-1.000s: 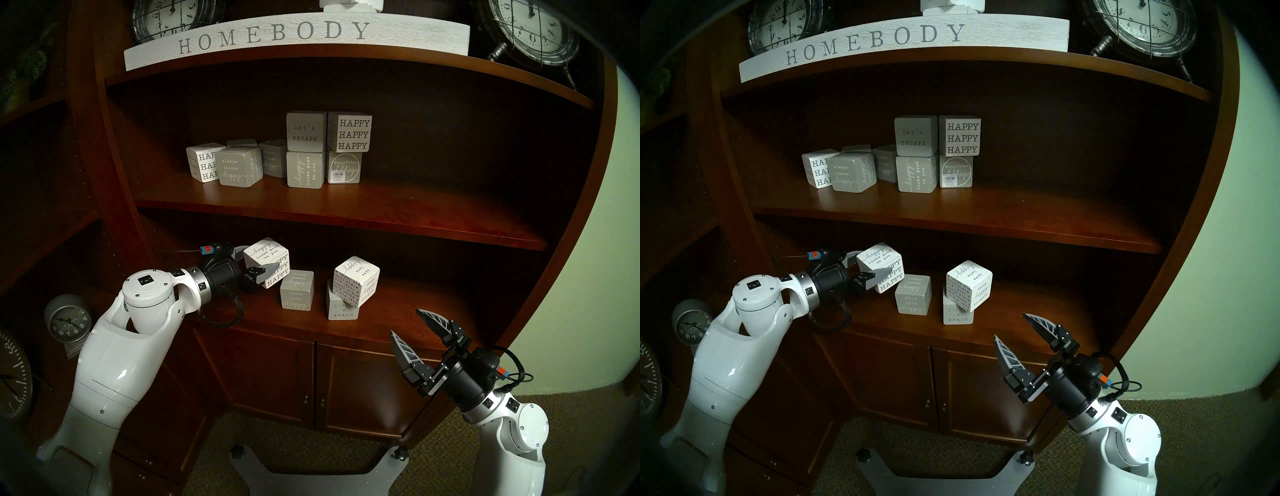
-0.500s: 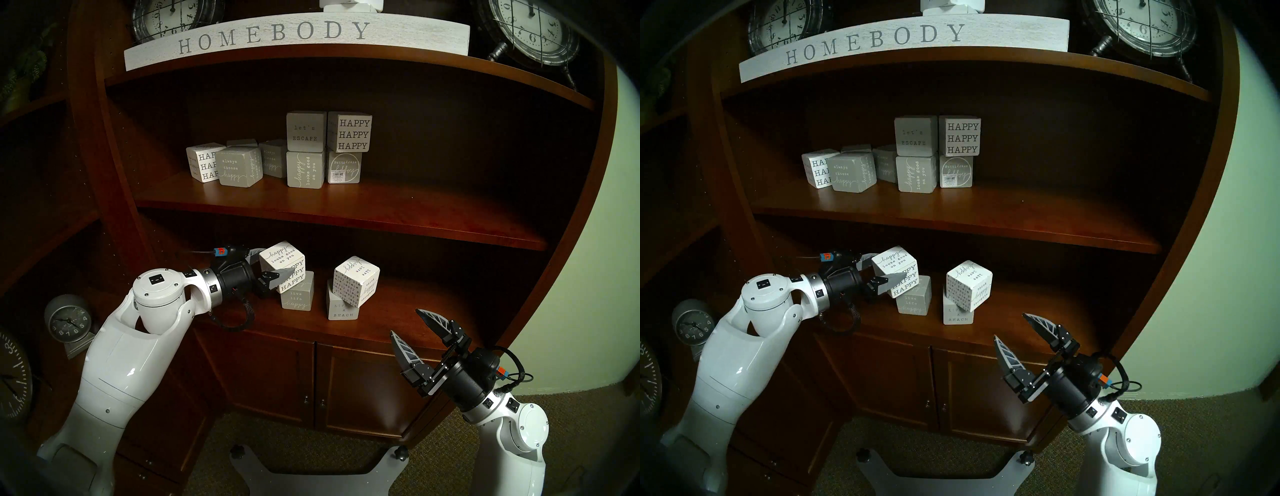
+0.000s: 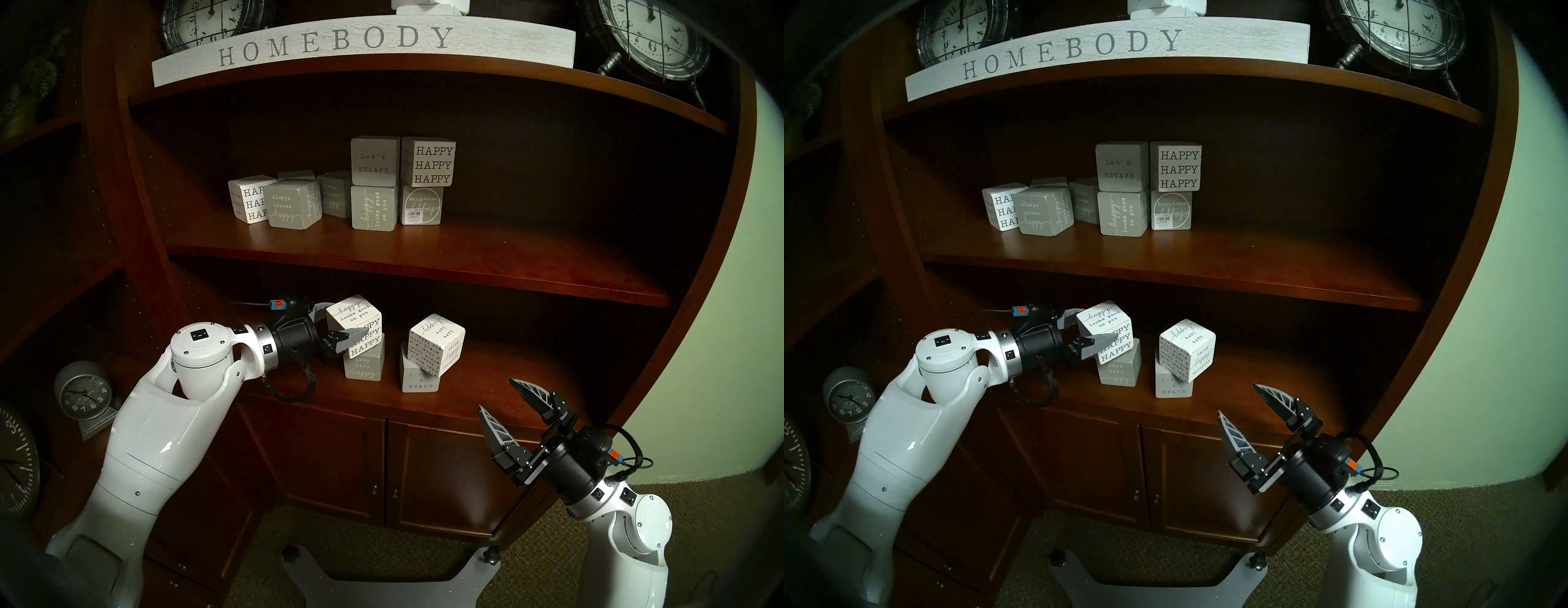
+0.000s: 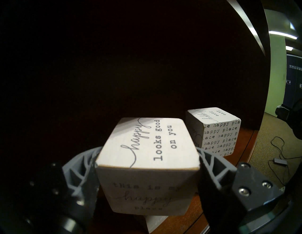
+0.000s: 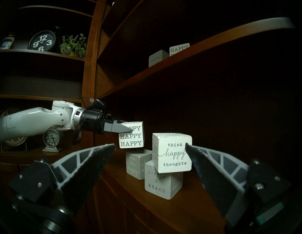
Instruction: Stack four cubes vertically into two groups
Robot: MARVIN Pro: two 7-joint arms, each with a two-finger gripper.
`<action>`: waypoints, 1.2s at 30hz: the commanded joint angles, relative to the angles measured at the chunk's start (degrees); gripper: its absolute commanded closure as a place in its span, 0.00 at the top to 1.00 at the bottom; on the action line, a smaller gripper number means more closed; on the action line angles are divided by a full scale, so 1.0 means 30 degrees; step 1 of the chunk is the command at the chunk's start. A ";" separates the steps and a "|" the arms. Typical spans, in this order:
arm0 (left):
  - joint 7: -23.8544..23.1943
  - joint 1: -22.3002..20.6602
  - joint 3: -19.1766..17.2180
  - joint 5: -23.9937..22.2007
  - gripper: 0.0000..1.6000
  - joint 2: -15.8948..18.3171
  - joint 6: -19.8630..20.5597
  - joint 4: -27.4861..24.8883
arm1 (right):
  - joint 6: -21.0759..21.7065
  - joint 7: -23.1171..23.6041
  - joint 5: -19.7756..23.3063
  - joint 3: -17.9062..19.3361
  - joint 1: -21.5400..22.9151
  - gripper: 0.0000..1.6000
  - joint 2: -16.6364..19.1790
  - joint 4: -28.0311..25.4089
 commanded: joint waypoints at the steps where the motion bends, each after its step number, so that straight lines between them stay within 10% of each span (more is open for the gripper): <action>1: -0.0133 -0.0829 0.0102 -0.0055 0.00 -0.0233 -0.0086 0.0034 | 0.0038 -0.0025 0.0187 -0.0042 0.0094 1.00 0.0033 -0.0278; 30: -0.0663 -0.1906 0.0791 0.0331 0.00 -0.0702 -0.0656 0.2002 | 0.0035 -0.0024 0.0185 -0.0042 0.0094 1.00 0.0034 -0.0276; 36: -0.0737 -0.1876 0.0749 0.0344 0.13 -0.0790 -0.0667 0.2050 | 0.0037 -0.0025 0.0186 -0.0043 0.0094 1.00 0.0034 -0.0278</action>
